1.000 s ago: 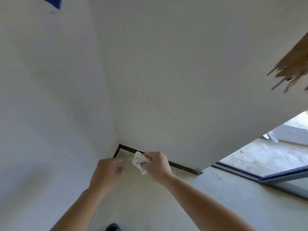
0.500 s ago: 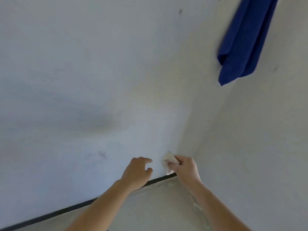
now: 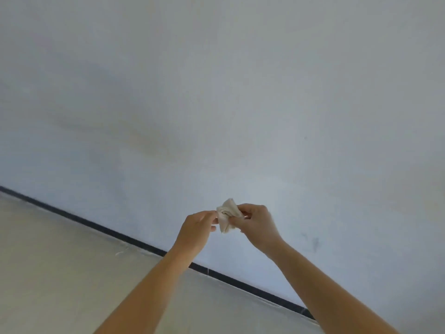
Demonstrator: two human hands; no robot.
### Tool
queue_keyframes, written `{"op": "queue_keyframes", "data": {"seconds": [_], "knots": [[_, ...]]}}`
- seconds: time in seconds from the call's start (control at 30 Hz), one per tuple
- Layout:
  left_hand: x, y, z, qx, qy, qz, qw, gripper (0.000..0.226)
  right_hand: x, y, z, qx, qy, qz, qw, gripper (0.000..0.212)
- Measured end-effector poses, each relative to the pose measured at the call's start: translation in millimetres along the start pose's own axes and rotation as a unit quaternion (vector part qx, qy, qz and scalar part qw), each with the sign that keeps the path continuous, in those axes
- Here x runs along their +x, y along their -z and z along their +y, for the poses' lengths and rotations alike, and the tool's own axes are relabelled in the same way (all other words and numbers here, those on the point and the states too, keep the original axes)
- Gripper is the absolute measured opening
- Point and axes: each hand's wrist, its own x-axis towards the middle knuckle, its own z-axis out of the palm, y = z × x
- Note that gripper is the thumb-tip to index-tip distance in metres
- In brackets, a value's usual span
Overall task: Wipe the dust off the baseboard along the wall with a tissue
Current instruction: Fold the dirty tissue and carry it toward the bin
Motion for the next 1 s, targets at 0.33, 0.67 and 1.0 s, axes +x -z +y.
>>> {"op": "queue_keyframes", "data": {"seconds": [0.33,0.67,1.0], "knots": [[-3.2,285.9,-85.2,-0.146,0.115,0.191,0.964,0.028,93.9,-265.6,-128.7,0.109,0.016,-0.293,0.95,0.031],[59.4,474.2,-149.1,-0.247,0.139,0.364,0.887,0.026,218.1,-467.0,-205.9,0.082,0.056,-0.388,0.916,0.039],[143.9,684.5,-190.8,-0.396,0.111,0.4,0.819,0.029,350.1,-658.7,-315.9,0.141,-0.061,-0.499,0.853,0.04]]}}
